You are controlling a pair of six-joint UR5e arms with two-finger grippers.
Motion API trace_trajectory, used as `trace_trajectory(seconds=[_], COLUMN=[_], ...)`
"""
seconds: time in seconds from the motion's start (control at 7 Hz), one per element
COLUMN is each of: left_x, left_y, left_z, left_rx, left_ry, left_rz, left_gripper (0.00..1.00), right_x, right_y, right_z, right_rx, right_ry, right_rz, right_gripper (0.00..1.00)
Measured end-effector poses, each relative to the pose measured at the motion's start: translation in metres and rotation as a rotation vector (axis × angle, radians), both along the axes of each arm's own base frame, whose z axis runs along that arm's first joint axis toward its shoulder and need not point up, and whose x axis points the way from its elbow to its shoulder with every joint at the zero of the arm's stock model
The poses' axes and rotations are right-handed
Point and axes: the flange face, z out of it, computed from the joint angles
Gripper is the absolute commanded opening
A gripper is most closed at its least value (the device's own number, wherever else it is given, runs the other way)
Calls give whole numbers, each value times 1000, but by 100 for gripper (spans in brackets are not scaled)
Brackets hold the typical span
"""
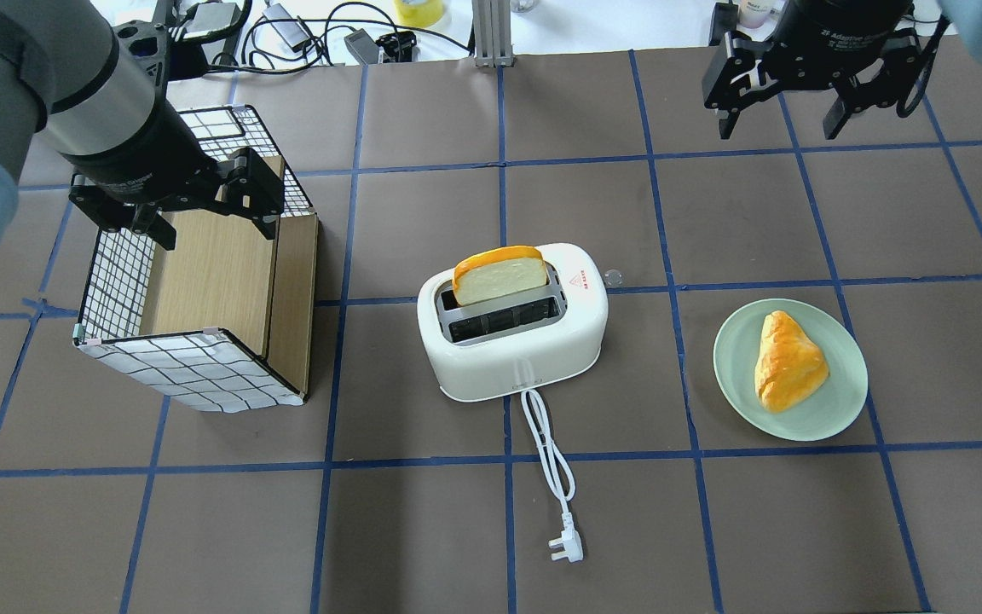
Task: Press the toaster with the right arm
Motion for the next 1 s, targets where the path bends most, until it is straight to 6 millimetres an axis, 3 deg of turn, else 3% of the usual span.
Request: trace_trajectory(seconds=[1.0], left_x=[0], left_y=[0], left_z=[0], left_rx=[0], left_ry=[0], left_rz=[0], left_gripper=[100], right_x=[1], right_y=[-3], right_z=[1], right_rx=[-16], right_ry=[-6], right_rz=[7], right_gripper=[100])
